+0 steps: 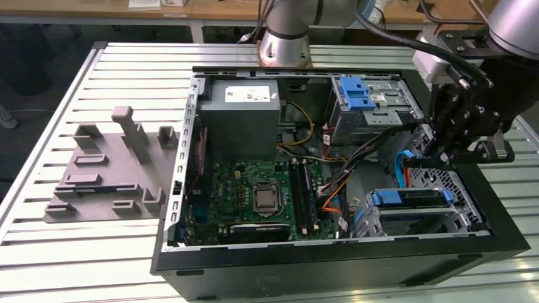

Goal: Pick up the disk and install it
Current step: 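Insert the first disk wire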

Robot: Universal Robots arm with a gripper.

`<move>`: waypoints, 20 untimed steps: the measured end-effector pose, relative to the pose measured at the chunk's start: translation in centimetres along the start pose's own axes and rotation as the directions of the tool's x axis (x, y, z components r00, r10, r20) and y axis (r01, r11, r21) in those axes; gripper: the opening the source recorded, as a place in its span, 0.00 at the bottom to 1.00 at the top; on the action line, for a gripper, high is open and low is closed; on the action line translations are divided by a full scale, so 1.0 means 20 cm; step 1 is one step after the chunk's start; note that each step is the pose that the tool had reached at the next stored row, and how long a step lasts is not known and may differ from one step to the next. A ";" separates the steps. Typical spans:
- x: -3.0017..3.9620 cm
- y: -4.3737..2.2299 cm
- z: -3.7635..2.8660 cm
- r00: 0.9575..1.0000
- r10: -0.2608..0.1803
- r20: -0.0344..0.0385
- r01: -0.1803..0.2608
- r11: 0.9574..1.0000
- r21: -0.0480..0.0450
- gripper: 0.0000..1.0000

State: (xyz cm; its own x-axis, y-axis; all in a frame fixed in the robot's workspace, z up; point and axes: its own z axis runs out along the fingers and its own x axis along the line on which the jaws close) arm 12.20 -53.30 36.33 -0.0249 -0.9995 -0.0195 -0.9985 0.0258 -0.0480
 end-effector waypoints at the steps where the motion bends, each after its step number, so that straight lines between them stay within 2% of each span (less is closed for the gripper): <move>1: -0.009 0.000 0.001 1.000 0.000 -0.004 0.000 1.000 0.000 0.19; 2: -0.019 0.001 0.002 1.000 0.000 -0.009 0.000 1.000 0.000 0.25; 5: -0.042 0.001 0.008 1.000 -0.001 -0.022 0.001 1.000 0.001 0.25; 12: -0.044 0.002 0.028 0.999 -0.002 -0.044 0.002 1.000 0.001 0.25; 14: -0.045 0.003 0.032 0.999 -0.002 -0.048 0.002 1.000 0.001 0.25; 20: -0.045 0.003 0.041 0.999 -0.002 -0.051 0.002 1.000 0.001 0.25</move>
State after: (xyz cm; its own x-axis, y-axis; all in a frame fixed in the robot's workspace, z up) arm 12.20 -52.37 35.52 -0.0249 -0.9992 0.0316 -0.9985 0.0233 -0.0494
